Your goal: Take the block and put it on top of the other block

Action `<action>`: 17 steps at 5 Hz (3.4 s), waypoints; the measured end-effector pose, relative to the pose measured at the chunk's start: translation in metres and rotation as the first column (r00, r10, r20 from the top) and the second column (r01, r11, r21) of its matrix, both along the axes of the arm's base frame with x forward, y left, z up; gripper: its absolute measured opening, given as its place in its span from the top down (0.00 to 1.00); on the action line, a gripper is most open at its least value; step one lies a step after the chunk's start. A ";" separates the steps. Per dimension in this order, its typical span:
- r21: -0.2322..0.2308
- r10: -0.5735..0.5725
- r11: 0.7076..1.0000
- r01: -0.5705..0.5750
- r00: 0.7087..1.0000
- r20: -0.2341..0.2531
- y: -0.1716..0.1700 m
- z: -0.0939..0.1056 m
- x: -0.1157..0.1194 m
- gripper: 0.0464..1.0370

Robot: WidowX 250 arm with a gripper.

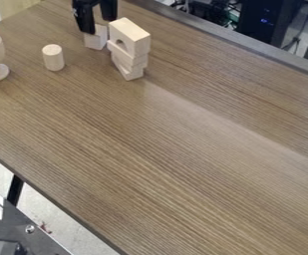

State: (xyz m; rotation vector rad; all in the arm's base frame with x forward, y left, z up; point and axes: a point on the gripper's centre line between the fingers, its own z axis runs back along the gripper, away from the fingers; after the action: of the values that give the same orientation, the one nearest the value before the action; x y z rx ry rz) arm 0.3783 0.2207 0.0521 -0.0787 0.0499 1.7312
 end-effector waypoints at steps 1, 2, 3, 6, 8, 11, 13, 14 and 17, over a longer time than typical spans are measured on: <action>-0.025 0.048 0.999 -0.048 0.999 -0.013 -0.002 -0.007 -0.005 0.04; -0.015 0.047 0.999 -0.047 0.999 -0.027 -0.003 -0.019 -0.010 0.07; -0.009 0.057 0.998 -0.057 0.998 -0.042 -0.004 -0.025 -0.014 0.35; 0.012 -0.098 0.995 0.097 0.993 0.066 -0.023 0.050 -0.020 0.43; -0.003 -0.257 0.967 0.257 0.966 -0.019 -0.053 0.066 -0.025 0.43; 0.026 -0.355 0.934 0.356 0.934 -0.031 -0.093 0.080 -0.028 0.43; 0.020 -0.342 0.939 0.343 0.939 -0.044 -0.098 0.071 -0.024 0.43; 0.011 -0.351 0.936 0.353 0.934 -0.062 -0.102 0.060 -0.021 0.43; 0.028 -0.348 0.936 0.351 0.934 -0.077 -0.103 0.054 -0.018 0.07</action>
State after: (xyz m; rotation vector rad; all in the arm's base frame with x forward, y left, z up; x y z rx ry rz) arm 0.3603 0.1174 0.1063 0.0222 0.0752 1.3765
